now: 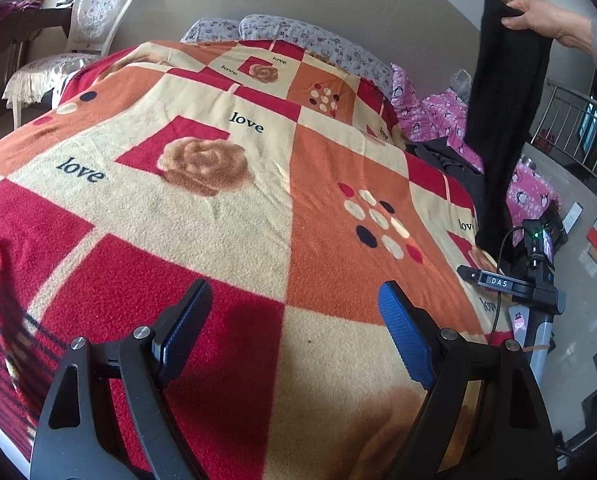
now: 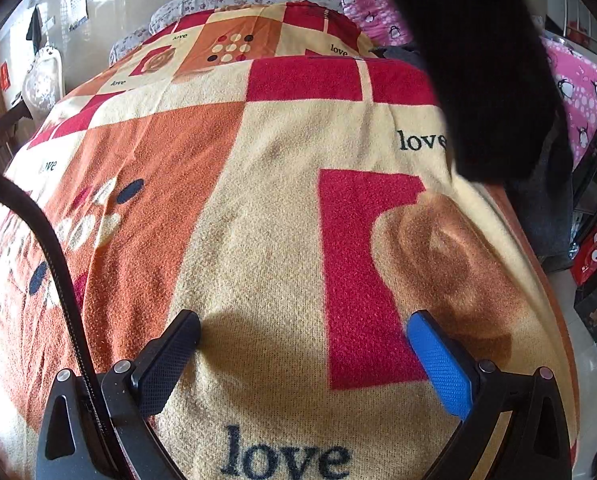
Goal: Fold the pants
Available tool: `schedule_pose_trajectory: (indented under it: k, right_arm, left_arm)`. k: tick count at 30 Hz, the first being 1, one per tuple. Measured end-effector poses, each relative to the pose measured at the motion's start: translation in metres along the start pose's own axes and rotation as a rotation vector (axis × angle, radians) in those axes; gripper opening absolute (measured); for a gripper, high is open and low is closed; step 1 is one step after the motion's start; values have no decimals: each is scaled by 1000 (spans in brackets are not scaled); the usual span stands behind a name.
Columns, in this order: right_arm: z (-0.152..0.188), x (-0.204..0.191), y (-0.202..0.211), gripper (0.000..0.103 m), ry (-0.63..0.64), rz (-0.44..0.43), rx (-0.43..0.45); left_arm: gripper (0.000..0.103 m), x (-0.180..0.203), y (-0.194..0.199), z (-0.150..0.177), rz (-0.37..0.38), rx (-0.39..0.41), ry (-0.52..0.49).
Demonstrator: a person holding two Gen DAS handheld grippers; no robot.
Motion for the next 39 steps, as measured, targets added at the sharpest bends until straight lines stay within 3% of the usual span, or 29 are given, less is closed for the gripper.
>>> schedule_pose_trajectory:
  k: [16,39]
  right_arm:
    - [1,6,2,103,0,-1,0]
    - [1,8,1,103,0,-2,0]
  left_arm:
    - [85,-8,11,-5,-34,30,11]
    - [85,-12,5,-2,-47,-6,41]
Point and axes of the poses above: each gripper's, at about its wrist camera, not at the fingertips, and y roughly against the way its jaws point, x to its right, z to its underside, the point moved 8 cm from there along -y, roughly the way its jaws point, and after that the axes turned 14 degrees about x, right-handed, at the moved point
